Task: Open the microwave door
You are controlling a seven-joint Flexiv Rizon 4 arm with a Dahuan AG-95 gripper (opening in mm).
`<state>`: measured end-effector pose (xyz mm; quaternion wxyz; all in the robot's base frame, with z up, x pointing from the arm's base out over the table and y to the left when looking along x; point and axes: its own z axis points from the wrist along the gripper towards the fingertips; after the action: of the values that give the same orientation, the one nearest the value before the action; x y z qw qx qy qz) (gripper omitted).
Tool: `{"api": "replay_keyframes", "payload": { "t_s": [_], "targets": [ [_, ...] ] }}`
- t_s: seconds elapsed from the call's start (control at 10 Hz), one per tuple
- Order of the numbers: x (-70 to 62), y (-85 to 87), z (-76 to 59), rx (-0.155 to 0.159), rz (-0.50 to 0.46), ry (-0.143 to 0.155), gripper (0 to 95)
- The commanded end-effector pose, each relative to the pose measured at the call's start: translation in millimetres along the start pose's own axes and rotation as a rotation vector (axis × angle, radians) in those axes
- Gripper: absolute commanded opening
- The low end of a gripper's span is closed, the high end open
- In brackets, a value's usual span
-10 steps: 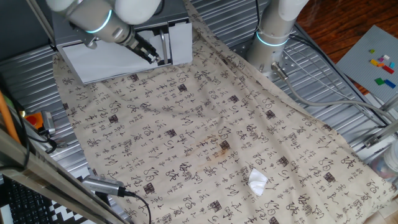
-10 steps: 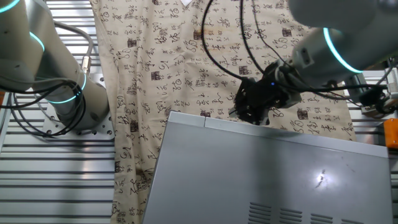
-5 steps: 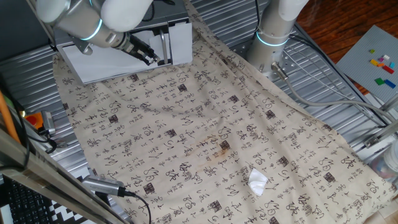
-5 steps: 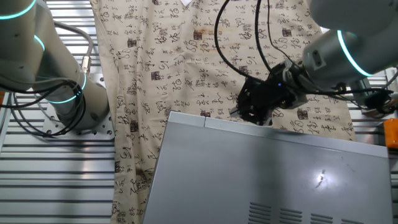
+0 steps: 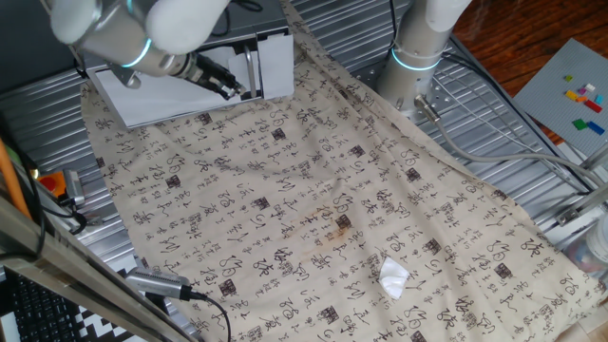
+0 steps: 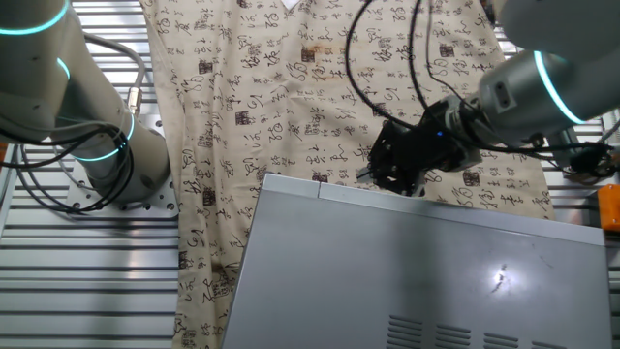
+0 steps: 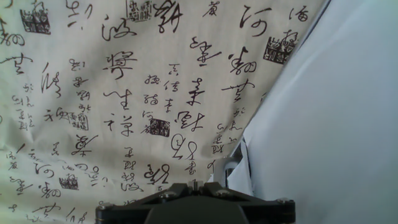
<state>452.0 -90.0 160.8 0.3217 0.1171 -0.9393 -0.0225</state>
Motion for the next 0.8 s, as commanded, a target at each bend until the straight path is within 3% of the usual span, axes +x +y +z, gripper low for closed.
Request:
{"api": "replay_keyframes", "payload": {
  "t_s": [0.1, 0.5, 0.6, 0.7, 0.8],
  "targets": [
    [1.1, 0.1, 1.3, 0.000, -0.005, 0.001, 0.0],
    [1.1, 0.1, 1.3, 0.054, -0.063, 0.021, 0.0],
    [1.1, 0.1, 1.3, 0.054, -0.065, 0.023, 0.0],
    [1.4, -0.1, 1.3, 0.054, -0.065, 0.023, 19.0],
    [2.7, -0.9, 1.1, 0.054, -0.066, 0.024, 19.0]
  ]
}}
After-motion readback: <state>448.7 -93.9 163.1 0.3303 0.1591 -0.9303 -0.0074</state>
